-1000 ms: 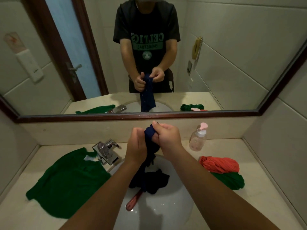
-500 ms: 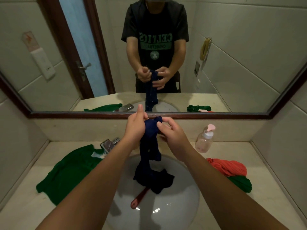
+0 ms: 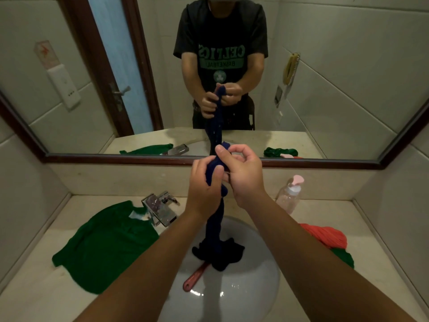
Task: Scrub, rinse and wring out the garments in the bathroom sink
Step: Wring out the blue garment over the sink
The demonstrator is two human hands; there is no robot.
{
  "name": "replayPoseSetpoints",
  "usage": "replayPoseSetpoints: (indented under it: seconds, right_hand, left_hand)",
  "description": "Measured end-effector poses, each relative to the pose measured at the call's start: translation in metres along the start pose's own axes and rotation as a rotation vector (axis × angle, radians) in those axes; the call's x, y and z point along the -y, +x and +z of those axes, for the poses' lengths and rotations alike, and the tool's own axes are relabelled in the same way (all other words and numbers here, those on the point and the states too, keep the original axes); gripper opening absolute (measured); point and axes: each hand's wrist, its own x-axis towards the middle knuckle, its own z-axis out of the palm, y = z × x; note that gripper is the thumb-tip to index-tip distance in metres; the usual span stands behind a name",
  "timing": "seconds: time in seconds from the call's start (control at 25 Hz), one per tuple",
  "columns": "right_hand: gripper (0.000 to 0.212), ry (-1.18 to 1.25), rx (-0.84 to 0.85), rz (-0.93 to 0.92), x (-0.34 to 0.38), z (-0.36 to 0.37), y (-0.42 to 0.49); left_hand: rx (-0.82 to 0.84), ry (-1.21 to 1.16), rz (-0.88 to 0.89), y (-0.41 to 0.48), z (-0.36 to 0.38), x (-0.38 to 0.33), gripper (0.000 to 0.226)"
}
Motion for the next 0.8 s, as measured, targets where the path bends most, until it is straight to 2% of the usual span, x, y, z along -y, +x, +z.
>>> replayPoseSetpoints:
  seconds: [0.08,0.16,0.24,0.32,0.36,0.48,0.52,0.72,0.8]
  right_hand:
    - [0.022,0.002,0.029,-0.017,0.004,-0.004,-0.001]
    - [0.025,-0.011,0.061,-0.039,0.005,-0.013,-0.001]
    - [0.036,-0.02,0.08,-0.022,0.001,-0.027,0.002]
    - [0.035,-0.099,0.122,0.011,-0.01,-0.039,0.005]
    - [0.03,-0.15,0.164,0.037,-0.019,-0.045,0.006]
    - [0.05,-0.208,0.326,0.164,-0.036,-0.059,0.002]
    - [0.047,-0.21,0.35,0.17,-0.035,-0.062,0.001]
    - [0.026,-0.364,0.334,0.114,-0.035,-0.066,0.008]
    - [0.041,-0.502,0.313,0.109,-0.038,-0.067,0.006]
  left_hand:
    - [-0.022,0.031,0.075,0.002,0.003,0.002,0.024]
    - [0.0,0.068,0.1,0.008,-0.001,0.001,0.026]
    - [-0.012,0.025,-0.013,0.016,-0.008,-0.003,0.033]
    - [-0.044,-0.001,-0.077,0.029,-0.017,-0.012,0.039]
    - [-0.006,0.023,-0.059,0.037,-0.022,-0.017,0.041]
    - [0.218,0.166,0.059,0.059,-0.03,-0.031,0.046]
    - [0.252,0.184,0.069,0.064,-0.033,-0.033,0.047]
    - [0.183,0.163,0.086,0.076,-0.044,-0.034,0.052]
    - [0.162,0.166,0.071,0.079,-0.046,-0.032,0.054]
